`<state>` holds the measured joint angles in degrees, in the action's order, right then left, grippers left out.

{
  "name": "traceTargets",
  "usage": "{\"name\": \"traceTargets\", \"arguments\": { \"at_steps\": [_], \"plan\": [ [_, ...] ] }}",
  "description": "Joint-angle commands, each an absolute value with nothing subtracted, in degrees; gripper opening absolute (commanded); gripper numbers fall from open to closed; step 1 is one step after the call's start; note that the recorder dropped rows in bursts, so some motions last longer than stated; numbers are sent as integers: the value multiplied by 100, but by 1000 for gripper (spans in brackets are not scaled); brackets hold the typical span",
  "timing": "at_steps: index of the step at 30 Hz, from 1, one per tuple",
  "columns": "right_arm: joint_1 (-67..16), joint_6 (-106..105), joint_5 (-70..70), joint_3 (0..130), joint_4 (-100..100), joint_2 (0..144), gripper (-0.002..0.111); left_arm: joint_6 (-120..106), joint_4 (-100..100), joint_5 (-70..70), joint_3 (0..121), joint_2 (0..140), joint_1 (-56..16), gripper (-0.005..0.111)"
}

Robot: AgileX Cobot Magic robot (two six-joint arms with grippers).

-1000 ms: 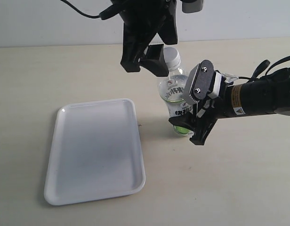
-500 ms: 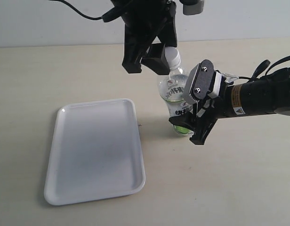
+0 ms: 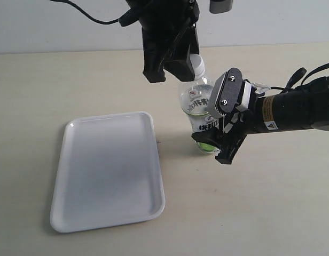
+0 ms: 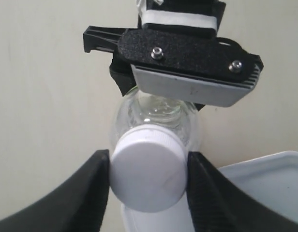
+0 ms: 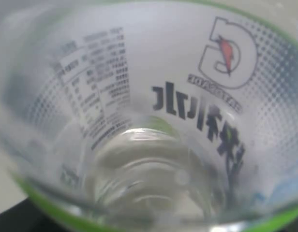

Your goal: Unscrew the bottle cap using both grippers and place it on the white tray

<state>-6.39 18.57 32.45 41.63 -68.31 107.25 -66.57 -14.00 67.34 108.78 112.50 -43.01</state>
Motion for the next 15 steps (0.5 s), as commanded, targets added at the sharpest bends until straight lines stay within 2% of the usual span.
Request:
{"name": "traceTargets", "arguments": {
  "at_steps": [1,15],
  "plan": [
    [-632,1814,2913,4161,-6889,10723,0,-5567,-1490,6686,10860,11234,-4333,0],
    [-632,1959,2913,4161,-6889,10723,0,-2046,-1698,6917,10860,11244,-4333,0]
  ]
}}
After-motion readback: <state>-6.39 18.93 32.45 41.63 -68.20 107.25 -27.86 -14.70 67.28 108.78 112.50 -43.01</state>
